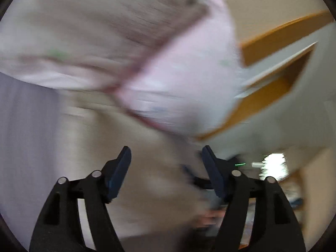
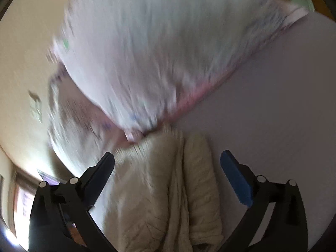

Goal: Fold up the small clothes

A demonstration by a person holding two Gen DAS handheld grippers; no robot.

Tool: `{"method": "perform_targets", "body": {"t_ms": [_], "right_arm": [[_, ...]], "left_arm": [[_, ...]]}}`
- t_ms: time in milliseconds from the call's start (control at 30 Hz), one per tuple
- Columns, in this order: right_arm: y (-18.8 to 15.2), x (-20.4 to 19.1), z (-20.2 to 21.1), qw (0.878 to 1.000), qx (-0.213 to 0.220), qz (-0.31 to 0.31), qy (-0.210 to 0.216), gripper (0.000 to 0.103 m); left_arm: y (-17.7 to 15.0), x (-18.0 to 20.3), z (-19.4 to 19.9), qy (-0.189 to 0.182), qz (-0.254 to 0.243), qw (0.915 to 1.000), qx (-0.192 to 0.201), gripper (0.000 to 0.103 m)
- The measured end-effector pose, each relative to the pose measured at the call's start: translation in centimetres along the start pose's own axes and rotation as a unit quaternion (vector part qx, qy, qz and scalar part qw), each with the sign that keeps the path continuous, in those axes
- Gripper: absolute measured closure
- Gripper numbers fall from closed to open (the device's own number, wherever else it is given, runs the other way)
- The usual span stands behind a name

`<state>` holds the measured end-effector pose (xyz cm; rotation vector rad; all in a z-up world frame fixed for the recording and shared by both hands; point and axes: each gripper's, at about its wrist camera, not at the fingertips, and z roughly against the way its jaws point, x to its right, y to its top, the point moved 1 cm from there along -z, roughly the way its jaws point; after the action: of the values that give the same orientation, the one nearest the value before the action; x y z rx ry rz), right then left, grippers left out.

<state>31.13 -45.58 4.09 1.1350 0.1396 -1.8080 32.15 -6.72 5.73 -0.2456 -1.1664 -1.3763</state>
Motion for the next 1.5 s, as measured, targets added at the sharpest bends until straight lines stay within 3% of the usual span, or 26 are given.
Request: {"method": "perform_targets", "body": {"t_ms": [133,367,500,533,567,600,667,700,800,867,933,967,1000,1067,1100,1167,1233,1333,1367,1400,1500], "right_arm": [[-1.3,-0.7,-2.4,0.998,-0.055,0.027,-0.029,0.001],[-2.6,-1.5,-3.3,0.994,-0.065,0.067,-0.055,0.001],[-3.0,-2.3,-3.7,0.991,-0.061,0.094,-0.077,0.001],[-3.3,-2.8,-3.9,0.987,-0.058,0.113,-0.096,0.005],[-3.7,-3.3,-4.2,0.982,-0.054,0.137,-0.116,0.022],[-4.1,-3.7,-4.4,0.98,-0.057,0.152,-0.112,0.045],[-4.5,-4.1,-4.4,0.985,-0.064,0.144,-0.069,0.06],[-4.6,-4.4,-4.0,0.987,-0.062,0.143,-0.046,0.063],[-5.9,-5.2,-3.7,0.988,-0.08,0.131,0.014,0.065],[-7.9,-6.3,-4.7,0.983,-0.113,0.135,0.045,0.065],[-9.8,-7.7,-5.8,0.979,-0.13,0.153,0.047,0.062],[-10.3,-8.2,-6.4,0.977,-0.132,0.161,0.034,0.051],[-10.6,-8.6,-6.9,0.975,-0.13,0.18,0.002,0.033],[-10.3,-8.8,-6.6,0.975,-0.107,0.19,-0.051,0.017],[-9.9,-8.8,-5.6,0.977,-0.082,0.185,-0.063,0.017],[-9.1,-8.7,-2.4,0.984,-0.014,0.17,-0.04,0.018],[-8.8,-9.6,-1.0,0.982,0.006,0.186,-0.017,0.024],[-9.8,-11.5,-3.4,0.973,-0.03,0.226,-0.032,0.042],[-10.3,-11.8,-4.5,0.968,-0.049,0.242,-0.038,0.071],[-11.1,-12.1,-5.8,0.962,-0.067,0.259,-0.053,0.094],[-12.0,-12.9,-5.5,0.952,-0.027,0.295,-0.075,0.094]], "left_arm": [[-1.1,-2.9,0.0,0.088,0.004,0.9955,-0.034,0.031],[-4.4,-2.0,-2.7,0.115,-0.011,0.9892,-0.09,0.022],[-4.7,-0.9,-3.9,0.125,-0.024,0.9889,-0.077,0.018],[-4.8,-0.8,-4.1,0.125,-0.026,0.9889,-0.075,0.021],[-4.8,-0.5,-4.6,0.126,-0.029,0.9888,-0.075,0.024],[-4.9,-0.3,-4.9,0.126,-0.034,0.9885,-0.076,0.033],[-4.9,-0.5,-3.6,0.109,-0.039,0.9905,-0.074,0.052],[-4.3,-1.6,-1.6,0.096,-0.038,0.9919,-0.074,0.061],[-4.1,-1.8,2.2,0.068,-0.043,0.9944,-0.068,0.064],[-4.9,-1.9,6.0,0.09,-0.074,0.9922,-0.044,0.064],[-5.3,-2.9,8.3,0.112,-0.085,0.9894,-0.035,0.06],[-5.3,-3.1,8.6,0.125,-0.088,0.9875,-0.037,0.058],[-5.5,-4.0,9.0,0.143,-0.088,0.985,-0.04,0.052],[-5.9,-4.8,10.8,0.167,-0.087,0.9819,-0.021,0.047],[-6.1,-4.7,12.2,0.175,-0.096,0.9799,0.006,0.042],[-6.1,-4.3,14.2,0.182,-0.108,0.9765,0.043,0.032],[-6.2,-3.7,15.8,0.168,-0.122,0.9756,0.071,0.029],[-6.2,-2.9,16.0,0.153,-0.133,0.976,0.08,0.028],[-6.3,-2.8,16.0,0.15,-0.136,0.9762,0.079,0.028],[-6.4,-2.6,15.5,0.148,-0.138,0.9763,0.077,0.027],[-6.9,-2.1,14.9,0.145,-0.145,0.9767,0.064,0.027]]}}
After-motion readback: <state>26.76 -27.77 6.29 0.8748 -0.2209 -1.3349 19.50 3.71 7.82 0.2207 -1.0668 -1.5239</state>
